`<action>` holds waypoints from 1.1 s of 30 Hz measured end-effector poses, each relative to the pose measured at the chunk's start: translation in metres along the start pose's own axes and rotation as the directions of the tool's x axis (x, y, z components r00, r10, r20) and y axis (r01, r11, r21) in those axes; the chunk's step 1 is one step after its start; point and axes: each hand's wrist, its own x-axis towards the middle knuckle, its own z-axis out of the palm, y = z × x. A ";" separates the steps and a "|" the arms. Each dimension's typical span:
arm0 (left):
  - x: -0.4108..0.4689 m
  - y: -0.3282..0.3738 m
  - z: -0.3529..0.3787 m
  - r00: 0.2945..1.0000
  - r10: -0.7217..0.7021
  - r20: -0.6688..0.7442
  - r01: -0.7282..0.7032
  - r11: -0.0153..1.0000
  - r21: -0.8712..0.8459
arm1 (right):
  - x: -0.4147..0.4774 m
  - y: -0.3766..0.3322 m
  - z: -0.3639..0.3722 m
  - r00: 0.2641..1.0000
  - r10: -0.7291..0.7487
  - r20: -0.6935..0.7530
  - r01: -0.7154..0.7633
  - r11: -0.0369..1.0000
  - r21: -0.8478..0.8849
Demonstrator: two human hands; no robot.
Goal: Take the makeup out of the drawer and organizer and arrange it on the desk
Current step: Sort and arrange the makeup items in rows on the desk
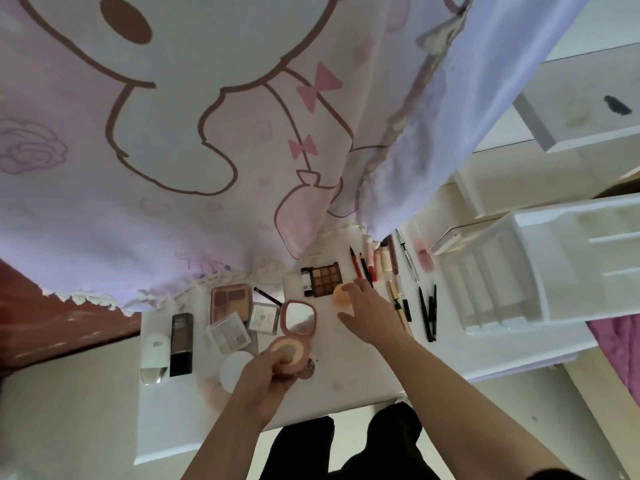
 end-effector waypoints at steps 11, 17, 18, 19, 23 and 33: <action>0.001 0.006 -0.002 0.997 -0.040 0.073 0.050 0.989 -0.138 | 0.005 -0.003 0.013 0.982 0.086 -0.168 -0.042 0.967 0.250; -0.003 0.011 0.017 0.986 -0.010 0.167 0.008 1.000 0.012 | -0.033 -0.026 -0.039 0.947 0.243 -0.211 -0.007 0.671 0.742; -0.003 0.012 0.020 0.985 -0.008 0.173 0.001 0.999 0.041 | -0.038 -0.031 -0.046 0.956 0.203 -0.211 0.025 0.662 0.749; -0.003 0.012 0.023 0.985 -0.008 0.175 -0.004 0.998 0.065 | -0.041 -0.035 -0.051 0.968 0.139 -0.208 0.056 0.690 0.722; -0.008 0.015 0.036 0.984 -0.006 0.175 -0.023 0.986 0.164 | -0.039 -0.043 -0.060 0.970 -0.165 -0.180 0.227 0.877 0.424; -0.013 0.013 0.045 0.968 0.017 0.251 -0.058 0.986 0.156 | -0.032 -0.040 -0.057 0.961 -0.181 -0.210 0.220 0.959 0.179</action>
